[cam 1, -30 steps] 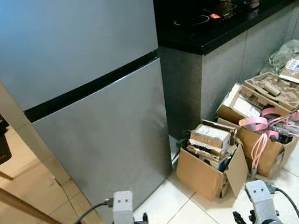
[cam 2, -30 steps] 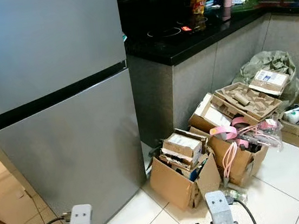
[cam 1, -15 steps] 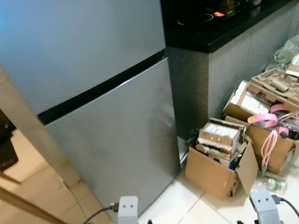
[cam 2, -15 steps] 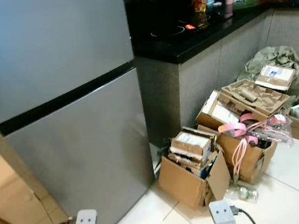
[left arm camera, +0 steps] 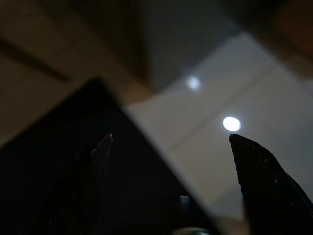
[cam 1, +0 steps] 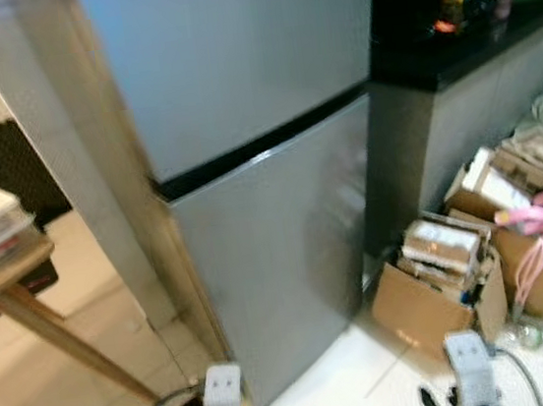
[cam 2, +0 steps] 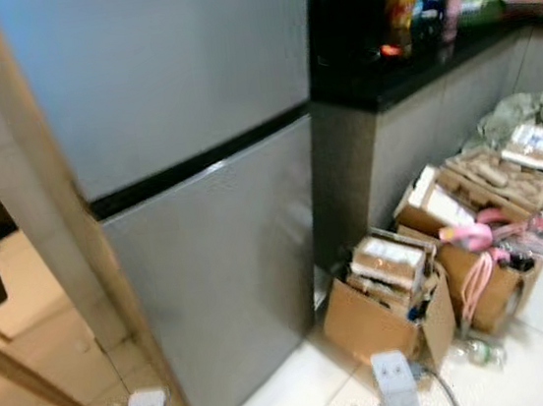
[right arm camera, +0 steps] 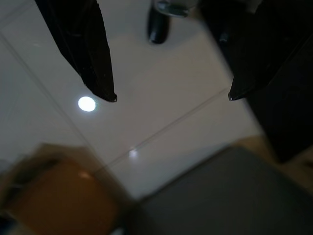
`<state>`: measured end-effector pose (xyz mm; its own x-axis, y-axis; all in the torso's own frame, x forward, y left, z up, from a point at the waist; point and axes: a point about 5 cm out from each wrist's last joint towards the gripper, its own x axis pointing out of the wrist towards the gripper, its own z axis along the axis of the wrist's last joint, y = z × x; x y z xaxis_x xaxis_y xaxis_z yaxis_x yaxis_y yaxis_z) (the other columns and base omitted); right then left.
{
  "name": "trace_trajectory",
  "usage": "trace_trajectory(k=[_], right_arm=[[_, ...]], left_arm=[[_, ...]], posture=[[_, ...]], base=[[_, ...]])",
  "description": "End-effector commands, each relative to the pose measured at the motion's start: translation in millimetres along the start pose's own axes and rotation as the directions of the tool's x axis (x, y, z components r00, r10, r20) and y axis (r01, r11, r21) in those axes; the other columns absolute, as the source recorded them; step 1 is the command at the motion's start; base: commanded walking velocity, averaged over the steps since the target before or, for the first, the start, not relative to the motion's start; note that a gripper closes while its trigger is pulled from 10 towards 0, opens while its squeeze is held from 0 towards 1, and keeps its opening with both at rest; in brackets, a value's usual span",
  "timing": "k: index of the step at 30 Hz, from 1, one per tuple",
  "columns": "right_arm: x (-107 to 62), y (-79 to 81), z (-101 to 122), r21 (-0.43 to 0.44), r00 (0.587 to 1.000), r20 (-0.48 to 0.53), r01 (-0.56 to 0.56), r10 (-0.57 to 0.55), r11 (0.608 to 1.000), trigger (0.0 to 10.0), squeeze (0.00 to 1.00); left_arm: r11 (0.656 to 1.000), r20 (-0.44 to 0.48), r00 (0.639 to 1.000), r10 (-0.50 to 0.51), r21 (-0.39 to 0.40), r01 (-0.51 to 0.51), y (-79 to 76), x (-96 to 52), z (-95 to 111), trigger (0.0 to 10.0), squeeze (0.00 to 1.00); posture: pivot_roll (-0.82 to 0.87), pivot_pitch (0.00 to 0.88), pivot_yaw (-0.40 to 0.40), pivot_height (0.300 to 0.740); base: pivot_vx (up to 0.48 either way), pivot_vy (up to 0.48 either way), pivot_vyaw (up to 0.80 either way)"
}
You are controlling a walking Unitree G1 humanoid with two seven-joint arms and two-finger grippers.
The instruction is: Restocking fridge
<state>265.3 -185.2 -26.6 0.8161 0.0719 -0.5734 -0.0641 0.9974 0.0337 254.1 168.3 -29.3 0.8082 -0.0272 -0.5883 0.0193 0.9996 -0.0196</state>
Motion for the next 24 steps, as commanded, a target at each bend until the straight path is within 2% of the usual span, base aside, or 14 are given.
trace_trajectory(k=[1,6,16,24], right_arm=[[-2.0,-4.4,-4,0.009,1.0,-0.008,0.017,-0.017,1.0,10.0,0.0],[-3.4,-1.6,-9,0.023,1.0,-0.012,0.003,-0.003,1.0,10.0,0.0],[-2.7,6.6,-12,0.028,0.999,-0.021,-0.03,0.031,0.999,10.0,0.0],[0.0,14.8,-8,0.031,0.998,-0.015,-0.056,0.057,0.998,10.0,0.0]], left_arm=[[1.0,-0.028,1.0,0.002,0.017,-0.002,3.9,-1.8,-6,10.0,0.0],[1.0,-0.018,1.0,-0.003,0.022,0.004,3.8,-1.2,-2,10.0,0.0],[1.0,-0.01,1.0,0.014,0.016,-0.014,10.6,-2.8,-1,10.0,0.0],[1.0,-0.02,1.0,0.022,0.011,-0.021,12.2,-6.1,-6,10.0,0.0]], posture=[[0.01,0.079,0.067,0.74],[0.02,0.077,0.075,0.74],[0.06,0.07,0.057,0.74],[0.07,0.068,0.056,0.74]], base=[[0.0,0.461,0.0],[0.0,0.0,0.0],[0.0,0.417,0.0],[0.0,0.0,0.0]])
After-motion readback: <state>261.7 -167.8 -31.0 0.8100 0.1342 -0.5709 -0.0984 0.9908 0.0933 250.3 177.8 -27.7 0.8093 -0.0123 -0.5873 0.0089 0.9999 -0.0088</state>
